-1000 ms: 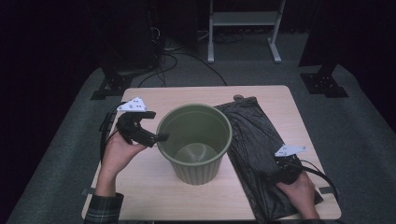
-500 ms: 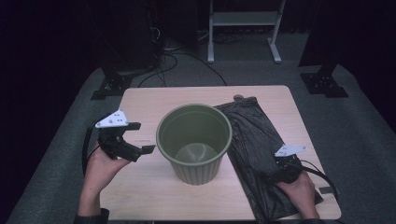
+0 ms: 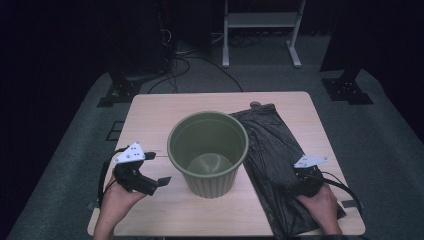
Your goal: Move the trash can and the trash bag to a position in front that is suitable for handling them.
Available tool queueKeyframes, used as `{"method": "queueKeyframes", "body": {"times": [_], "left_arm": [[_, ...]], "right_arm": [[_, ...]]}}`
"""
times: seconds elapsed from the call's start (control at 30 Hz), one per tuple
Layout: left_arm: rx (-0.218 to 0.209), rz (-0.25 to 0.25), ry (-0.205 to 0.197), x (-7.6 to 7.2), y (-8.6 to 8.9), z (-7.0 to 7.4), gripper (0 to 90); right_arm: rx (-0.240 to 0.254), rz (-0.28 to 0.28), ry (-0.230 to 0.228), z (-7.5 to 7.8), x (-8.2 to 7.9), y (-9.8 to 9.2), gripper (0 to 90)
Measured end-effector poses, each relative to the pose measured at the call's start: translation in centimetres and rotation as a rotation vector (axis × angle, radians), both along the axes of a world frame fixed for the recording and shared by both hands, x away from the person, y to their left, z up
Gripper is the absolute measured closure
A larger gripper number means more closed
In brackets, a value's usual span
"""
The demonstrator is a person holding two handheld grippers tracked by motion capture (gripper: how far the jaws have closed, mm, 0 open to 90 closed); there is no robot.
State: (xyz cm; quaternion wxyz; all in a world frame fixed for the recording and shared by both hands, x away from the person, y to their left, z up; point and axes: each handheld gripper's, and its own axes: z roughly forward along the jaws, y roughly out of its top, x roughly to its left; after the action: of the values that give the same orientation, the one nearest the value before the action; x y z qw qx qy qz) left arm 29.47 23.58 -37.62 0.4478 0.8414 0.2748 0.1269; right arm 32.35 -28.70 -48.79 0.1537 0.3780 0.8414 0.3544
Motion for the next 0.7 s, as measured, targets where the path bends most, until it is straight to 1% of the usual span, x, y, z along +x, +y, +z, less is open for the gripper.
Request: {"method": "queueKeyframes", "body": {"times": [0.03,0.07,0.1,0.2,0.23,0.27,0.33,0.37,0.4,0.43,0.53,0.57,0.6,0.63,0.67,0.7], "left_arm": [[0.002,-0.002,0.001,0.0,0.0,-0.4,0.0],[0.005,-0.005,0.006,0.1,-0.2,-1.2,0.0],[0.005,-0.005,0.006,0.1,-0.2,-1.2,0.0],[0.025,0.002,0.016,0.3,-0.3,-2.8,0.0],[0.027,0.015,0.026,0.4,-0.3,-3.7,0.0],[0.027,0.015,0.026,0.4,-0.3,-3.7,0.0],[0.039,0.024,0.023,0.6,-0.4,-4.7,0.0],[0.053,0.034,0.025,0.7,-0.6,-5.4,0.0],[0.053,0.034,0.025,0.7,-0.6,-5.4,0.0],[0.066,0.040,0.031,0.8,-0.7,-6.0,0.0],[0.063,0.046,0.047,1.1,-0.7,-7.1,0.0],[0.064,0.054,0.053,1.3,-0.8,-7.7,0.0],[0.064,0.054,0.053,1.3,-0.8,-7.7,0.0],[0.073,0.059,0.063,1.5,-0.8,-8.4,0.0],[0.073,0.059,0.063,1.5,-0.8,-8.4,0.0],[0.080,0.063,0.065,1.5,-0.8,-8.7,0.0]], "right_arm": [[0.000,0.000,0.000,0.0,0.0,0.0,0.0],[0.000,0.000,0.000,0.0,0.0,0.0,0.0],[0.000,0.000,0.000,0.0,0.0,0.0,0.0],[0.000,0.000,0.000,0.0,0.0,0.0,0.0],[0.000,0.000,0.000,0.0,0.0,0.0,0.0],[0.000,0.000,0.000,0.0,0.0,0.0,0.0],[0.000,0.000,0.000,0.0,0.0,0.0,0.0],[0.000,0.000,0.000,0.0,0.0,0.0,0.0],[0.000,0.000,0.000,0.0,0.0,0.0,0.0],[0.000,0.000,0.000,0.0,0.0,0.0,0.0],[0.000,0.000,0.000,0.0,0.0,0.0,0.0],[0.000,0.000,0.000,0.0,0.0,0.0,0.0],[0.000,0.000,0.000,0.0,0.0,0.0,0.0],[0.000,0.000,0.000,0.0,0.0,0.0,0.0],[0.000,0.000,0.000,0.0,0.0,0.0,0.0],[0.000,0.000,0.000,0.0,0.0,0.0,0.0]]}}
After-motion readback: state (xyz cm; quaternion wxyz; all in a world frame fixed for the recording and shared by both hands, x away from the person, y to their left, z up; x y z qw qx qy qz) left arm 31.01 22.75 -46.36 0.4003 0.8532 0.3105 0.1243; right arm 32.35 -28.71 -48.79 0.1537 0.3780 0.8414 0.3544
